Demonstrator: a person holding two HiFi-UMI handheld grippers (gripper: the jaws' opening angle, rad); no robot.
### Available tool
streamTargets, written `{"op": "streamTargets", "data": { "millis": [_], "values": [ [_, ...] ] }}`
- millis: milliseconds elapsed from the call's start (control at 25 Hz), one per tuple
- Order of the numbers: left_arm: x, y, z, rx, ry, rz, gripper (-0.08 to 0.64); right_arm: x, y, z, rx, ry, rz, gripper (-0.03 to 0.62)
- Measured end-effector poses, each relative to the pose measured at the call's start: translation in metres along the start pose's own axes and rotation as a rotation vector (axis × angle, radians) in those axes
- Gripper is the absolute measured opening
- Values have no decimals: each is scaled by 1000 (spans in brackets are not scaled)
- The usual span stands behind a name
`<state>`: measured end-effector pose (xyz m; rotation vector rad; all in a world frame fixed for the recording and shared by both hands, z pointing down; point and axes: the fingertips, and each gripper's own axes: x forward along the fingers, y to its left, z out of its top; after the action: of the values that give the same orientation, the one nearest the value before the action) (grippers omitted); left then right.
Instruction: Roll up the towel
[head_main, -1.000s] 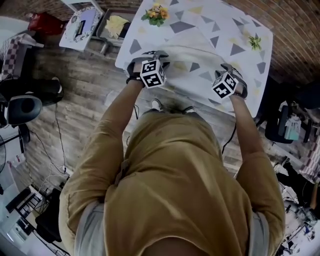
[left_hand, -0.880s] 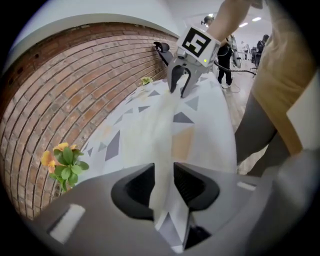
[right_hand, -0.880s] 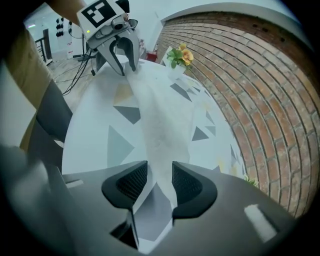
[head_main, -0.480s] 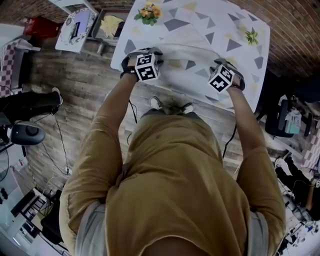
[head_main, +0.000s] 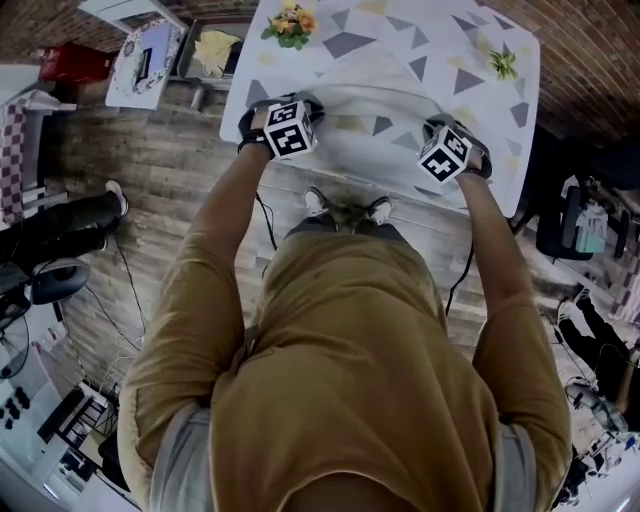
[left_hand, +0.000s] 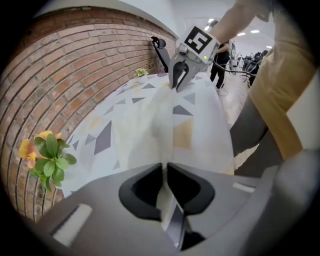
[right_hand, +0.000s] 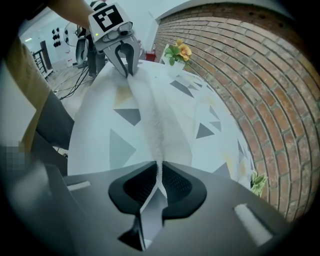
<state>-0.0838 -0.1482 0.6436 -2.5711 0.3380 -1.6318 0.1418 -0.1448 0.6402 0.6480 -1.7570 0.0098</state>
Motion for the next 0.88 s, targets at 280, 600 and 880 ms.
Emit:
{"op": "streamTargets", "data": {
  "millis": [280, 600, 880],
  "values": [
    [-12, 3, 7, -49, -38, -25, 83, -12, -7, 5, 48, -27, -2, 32],
    [-27, -4, 15, -107, -83, -112, 83, -31, -10, 13, 140, -79, 44, 31],
    [-38, 19, 18, -173, -100, -193, 83, -37, -29, 25, 182, -87, 98, 31]
  ]
}}
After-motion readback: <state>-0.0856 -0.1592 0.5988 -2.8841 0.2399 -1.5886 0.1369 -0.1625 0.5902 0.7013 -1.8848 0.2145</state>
